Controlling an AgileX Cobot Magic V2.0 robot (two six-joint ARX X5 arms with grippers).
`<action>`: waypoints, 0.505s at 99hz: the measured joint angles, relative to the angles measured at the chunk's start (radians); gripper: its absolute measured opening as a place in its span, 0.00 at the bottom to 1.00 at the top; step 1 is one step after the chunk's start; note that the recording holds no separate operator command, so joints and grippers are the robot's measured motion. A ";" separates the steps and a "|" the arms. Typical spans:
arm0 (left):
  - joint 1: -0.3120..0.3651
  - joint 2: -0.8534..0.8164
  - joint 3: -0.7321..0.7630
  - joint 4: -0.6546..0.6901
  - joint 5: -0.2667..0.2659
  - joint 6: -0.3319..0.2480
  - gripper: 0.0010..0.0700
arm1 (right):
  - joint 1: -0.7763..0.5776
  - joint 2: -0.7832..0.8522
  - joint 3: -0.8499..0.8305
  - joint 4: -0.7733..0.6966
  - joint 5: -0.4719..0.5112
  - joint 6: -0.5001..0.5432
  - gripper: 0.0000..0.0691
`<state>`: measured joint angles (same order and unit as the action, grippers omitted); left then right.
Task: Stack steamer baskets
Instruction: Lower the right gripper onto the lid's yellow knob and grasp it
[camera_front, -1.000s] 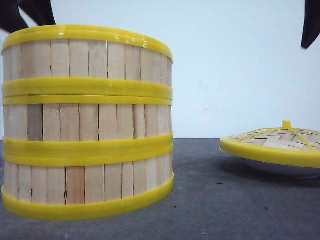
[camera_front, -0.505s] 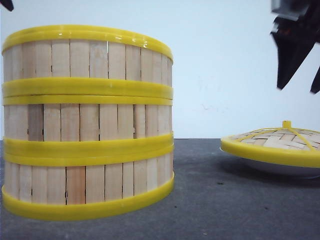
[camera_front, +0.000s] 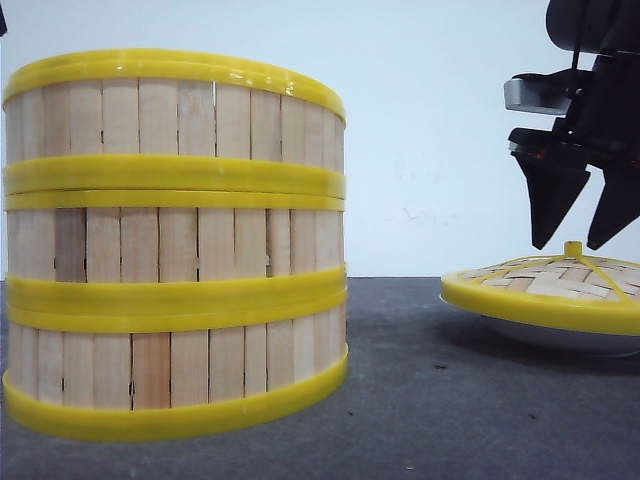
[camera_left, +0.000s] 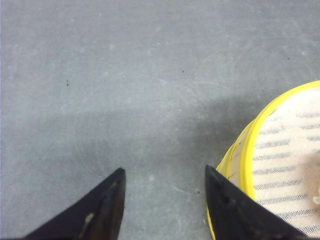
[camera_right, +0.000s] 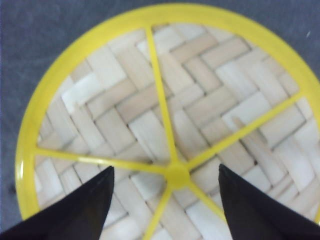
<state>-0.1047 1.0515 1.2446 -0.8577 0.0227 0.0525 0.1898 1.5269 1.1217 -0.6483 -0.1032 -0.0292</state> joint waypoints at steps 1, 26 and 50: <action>0.000 0.000 0.000 0.000 0.000 0.000 0.42 | 0.000 0.000 0.000 0.002 0.000 0.000 0.58; 0.000 0.000 0.000 0.000 0.000 0.000 0.42 | 0.000 0.023 0.000 0.012 0.002 0.000 0.41; 0.000 0.000 0.000 0.000 0.000 0.000 0.42 | -0.001 0.026 0.000 0.013 0.007 0.000 0.36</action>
<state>-0.1047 1.0519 1.2446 -0.8574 0.0227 0.0525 0.1890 1.5528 1.1217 -0.6353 -0.0963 -0.0296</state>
